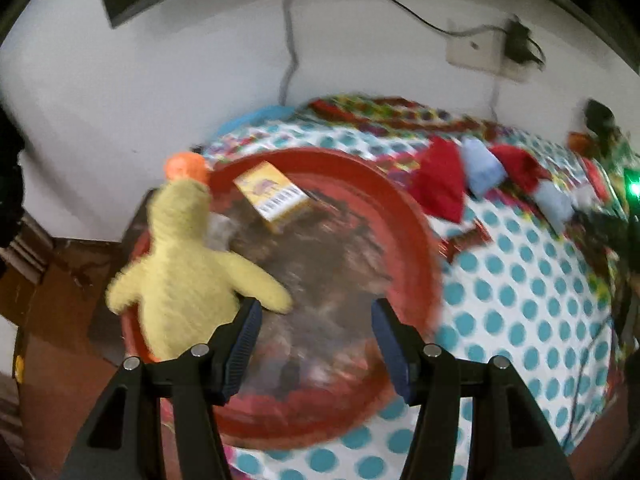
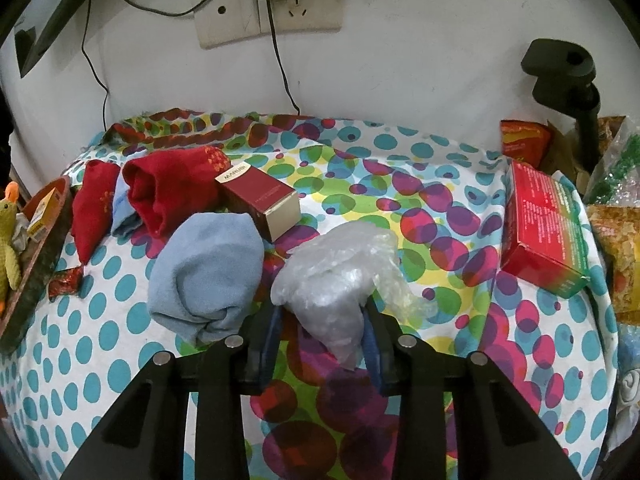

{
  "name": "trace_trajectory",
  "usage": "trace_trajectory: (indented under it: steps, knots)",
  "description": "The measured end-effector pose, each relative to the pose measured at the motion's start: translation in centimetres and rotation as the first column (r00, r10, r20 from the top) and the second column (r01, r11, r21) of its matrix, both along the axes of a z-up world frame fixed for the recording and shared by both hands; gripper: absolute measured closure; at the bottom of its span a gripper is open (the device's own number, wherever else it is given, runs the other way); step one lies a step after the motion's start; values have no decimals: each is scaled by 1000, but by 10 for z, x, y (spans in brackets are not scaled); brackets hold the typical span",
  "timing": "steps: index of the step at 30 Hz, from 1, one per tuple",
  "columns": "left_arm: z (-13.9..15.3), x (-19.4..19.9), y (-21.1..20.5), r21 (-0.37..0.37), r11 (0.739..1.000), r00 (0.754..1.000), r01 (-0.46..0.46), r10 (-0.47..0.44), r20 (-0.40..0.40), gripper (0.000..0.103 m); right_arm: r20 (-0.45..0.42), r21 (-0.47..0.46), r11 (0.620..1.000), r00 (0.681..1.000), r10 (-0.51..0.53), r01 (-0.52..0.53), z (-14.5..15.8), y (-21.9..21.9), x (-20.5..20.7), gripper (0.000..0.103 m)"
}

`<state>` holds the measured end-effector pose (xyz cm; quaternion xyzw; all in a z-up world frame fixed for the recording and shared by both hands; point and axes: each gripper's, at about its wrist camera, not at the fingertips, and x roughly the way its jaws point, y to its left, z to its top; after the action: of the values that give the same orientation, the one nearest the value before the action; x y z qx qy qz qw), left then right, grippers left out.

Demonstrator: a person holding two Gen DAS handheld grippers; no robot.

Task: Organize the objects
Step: 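Carry the clear plastic bag with the right tool and release it on the tray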

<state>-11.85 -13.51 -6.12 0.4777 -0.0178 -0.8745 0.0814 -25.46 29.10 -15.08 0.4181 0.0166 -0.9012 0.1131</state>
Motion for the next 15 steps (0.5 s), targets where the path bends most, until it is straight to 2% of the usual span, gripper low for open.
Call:
trace_trajectory:
  steps: [5,10,15]
  knots:
    - [-21,9,21,123,992,999,6,-10,31,44,-31,4,1000,999,-16,16,3,13,3,70]
    - [-22,20,42,61,998,999,35,-36,12,44,-38,7,1000,999,-21,21,4,27,1,70]
    - [-24,36,51,86,995,999,46,-47,1,44,-48,28,999,998,-33,35,4,35,-1,70]
